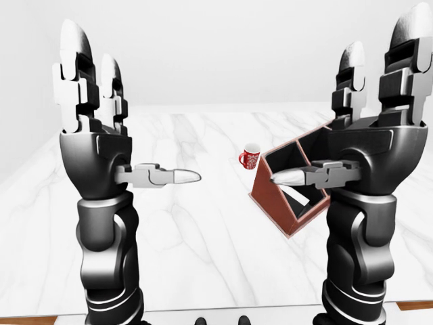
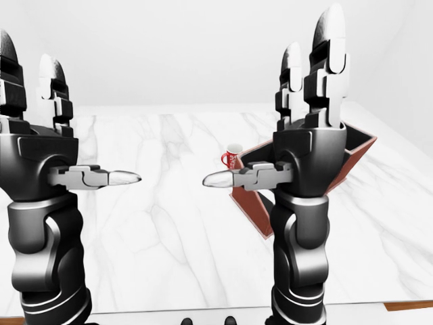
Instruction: Pick up the book and place it in the left compartment of the caddy.
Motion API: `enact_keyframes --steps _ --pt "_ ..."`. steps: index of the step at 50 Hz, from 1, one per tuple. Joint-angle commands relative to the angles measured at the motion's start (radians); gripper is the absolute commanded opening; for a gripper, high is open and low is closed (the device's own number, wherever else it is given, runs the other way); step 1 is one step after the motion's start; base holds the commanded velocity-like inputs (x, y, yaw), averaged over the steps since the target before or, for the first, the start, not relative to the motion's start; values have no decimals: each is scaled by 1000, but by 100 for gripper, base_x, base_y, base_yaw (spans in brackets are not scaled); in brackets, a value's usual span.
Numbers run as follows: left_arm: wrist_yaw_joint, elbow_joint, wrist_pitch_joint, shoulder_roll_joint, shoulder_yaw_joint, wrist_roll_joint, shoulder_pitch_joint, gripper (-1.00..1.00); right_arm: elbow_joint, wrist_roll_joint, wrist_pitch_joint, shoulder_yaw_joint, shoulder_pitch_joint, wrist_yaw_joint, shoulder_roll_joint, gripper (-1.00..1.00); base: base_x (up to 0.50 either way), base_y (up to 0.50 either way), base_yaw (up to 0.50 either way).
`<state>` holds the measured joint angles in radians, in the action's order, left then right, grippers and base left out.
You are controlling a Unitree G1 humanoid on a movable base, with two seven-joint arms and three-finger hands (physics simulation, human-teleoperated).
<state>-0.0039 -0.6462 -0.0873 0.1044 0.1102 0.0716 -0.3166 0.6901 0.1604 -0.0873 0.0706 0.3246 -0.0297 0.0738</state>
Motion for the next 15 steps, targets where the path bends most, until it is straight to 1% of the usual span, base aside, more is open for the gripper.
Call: enact_keyframes --steps 1,10,15 --pt "-1 -32 0 -1 2 2 10 100 73 12 0 -13 -4 4 -14 100 0 0 0" --pt "0 -48 0 -3 -1 2 12 100 129 42 0 -3 -31 6 -9 100 0 0 0" --pt "-2 -42 0 -5 -5 -1 16 100 124 41 0 -4 -40 10 -6 100 0 0 0"
